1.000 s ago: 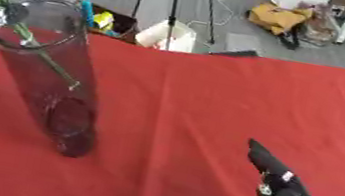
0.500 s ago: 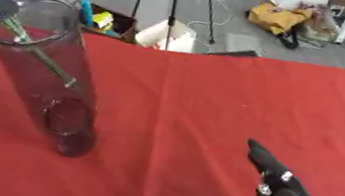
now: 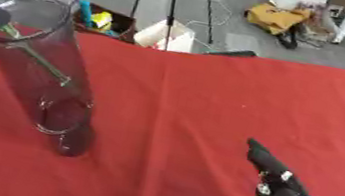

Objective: Arrange flowers into the vase.

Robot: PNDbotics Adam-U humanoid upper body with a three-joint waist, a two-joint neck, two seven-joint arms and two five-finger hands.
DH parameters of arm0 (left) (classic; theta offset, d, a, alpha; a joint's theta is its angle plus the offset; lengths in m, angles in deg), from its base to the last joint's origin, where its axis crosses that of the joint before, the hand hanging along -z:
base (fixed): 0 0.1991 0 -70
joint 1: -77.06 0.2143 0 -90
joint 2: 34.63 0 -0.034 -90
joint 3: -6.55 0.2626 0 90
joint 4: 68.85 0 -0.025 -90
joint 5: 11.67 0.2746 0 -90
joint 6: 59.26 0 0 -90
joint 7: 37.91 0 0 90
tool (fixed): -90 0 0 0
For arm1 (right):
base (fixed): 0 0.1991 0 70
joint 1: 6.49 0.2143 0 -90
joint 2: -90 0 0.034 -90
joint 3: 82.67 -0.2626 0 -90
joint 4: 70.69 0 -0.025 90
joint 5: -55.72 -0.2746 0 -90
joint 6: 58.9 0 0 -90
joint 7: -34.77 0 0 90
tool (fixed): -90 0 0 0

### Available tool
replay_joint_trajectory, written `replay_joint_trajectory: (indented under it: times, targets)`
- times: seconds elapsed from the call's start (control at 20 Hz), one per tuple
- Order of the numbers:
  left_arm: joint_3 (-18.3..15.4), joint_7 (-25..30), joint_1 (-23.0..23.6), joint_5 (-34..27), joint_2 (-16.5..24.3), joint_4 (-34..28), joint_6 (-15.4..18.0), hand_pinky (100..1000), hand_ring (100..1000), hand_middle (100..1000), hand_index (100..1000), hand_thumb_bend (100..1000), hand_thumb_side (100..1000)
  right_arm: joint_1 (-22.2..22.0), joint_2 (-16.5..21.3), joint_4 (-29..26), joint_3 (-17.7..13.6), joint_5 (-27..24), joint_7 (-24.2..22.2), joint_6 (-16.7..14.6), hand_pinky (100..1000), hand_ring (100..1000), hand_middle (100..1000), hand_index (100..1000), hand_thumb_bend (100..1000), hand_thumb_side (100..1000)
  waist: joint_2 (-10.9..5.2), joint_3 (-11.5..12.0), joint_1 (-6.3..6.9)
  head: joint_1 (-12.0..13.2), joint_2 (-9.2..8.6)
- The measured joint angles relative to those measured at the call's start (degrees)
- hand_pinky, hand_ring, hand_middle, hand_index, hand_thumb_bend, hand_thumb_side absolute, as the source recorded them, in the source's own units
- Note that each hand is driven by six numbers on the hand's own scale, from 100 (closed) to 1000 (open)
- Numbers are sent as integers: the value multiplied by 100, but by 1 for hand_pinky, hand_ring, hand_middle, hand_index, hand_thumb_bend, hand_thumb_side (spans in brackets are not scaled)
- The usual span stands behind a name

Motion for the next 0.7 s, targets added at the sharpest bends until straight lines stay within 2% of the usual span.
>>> replay_joint_trajectory:
  times: [0.35,0.7]
  targets:
    - [0,-553,-3,-313,0,-12,69,1000,996,1000,1000,100,1000,1,0,0,0,0,-11,11,991,1000,100,893,100,1000,0,-1,-2,0,-21]
    - [2,-720,-31,-588,-1,-46,45,1000,997,1000,1000,118,1000,4,0,0,0,0,-34,38,992,1000,100,893,100,1000,0,3,3,0,-40]
